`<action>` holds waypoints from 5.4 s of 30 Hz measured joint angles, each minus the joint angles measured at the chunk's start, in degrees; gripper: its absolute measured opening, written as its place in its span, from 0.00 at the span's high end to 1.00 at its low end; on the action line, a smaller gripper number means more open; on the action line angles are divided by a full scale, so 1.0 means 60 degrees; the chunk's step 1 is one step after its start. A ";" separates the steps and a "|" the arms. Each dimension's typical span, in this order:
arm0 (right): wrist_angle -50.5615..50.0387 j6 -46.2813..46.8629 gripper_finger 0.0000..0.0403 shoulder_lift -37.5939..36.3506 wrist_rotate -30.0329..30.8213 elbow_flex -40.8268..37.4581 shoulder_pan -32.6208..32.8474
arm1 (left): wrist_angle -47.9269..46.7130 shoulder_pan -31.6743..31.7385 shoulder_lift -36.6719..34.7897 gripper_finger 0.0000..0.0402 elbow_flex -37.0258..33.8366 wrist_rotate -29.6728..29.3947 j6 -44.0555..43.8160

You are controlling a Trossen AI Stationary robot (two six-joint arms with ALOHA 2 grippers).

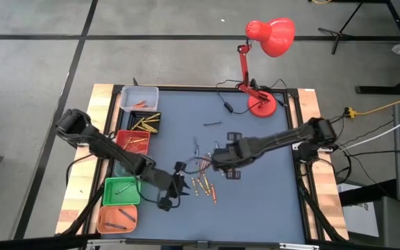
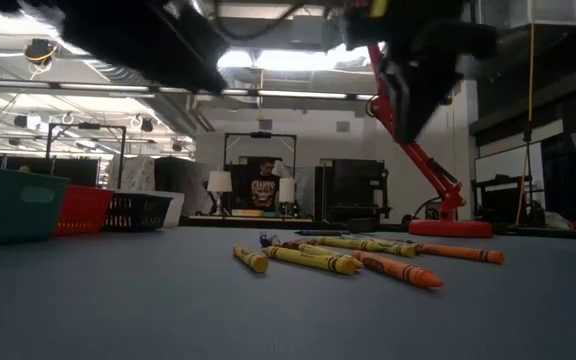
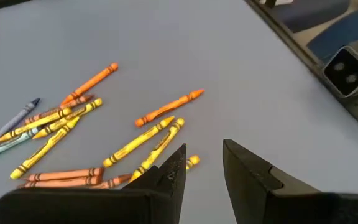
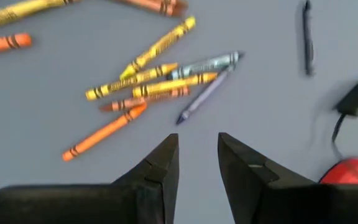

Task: Sort crayons
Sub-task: Put the yellow crayon into the orange bin, then put the orange crayon into the transparent bin

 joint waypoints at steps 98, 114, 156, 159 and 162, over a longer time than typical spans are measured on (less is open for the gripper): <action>0.3140 0.7249 0.73 -0.0505 -0.1780 -0.3477 0.2286 | -1.1225 0.1974 -0.4691 0.98 0.0000 -0.0668 -0.4395; 0.4426 0.7970 0.73 -0.0505 -0.2042 -0.3488 0.2286 | -1.5467 0.1971 -0.4701 0.98 0.0000 -0.1702 -0.7592; 0.4416 1.0348 0.79 0.0652 -0.2007 -0.3451 0.2679 | -1.1429 0.1971 -0.4701 0.80 0.0004 -0.2011 -0.6385; 0.4404 1.0248 0.87 0.0664 -0.2004 -0.3460 0.2675 | -1.0114 0.1973 -0.4700 0.80 0.0004 -0.2065 -0.5365; 0.4406 1.0058 0.93 0.0668 -0.2000 -0.3462 0.2675 | -0.9069 0.1971 -0.4701 0.80 0.0004 -0.2072 -0.4516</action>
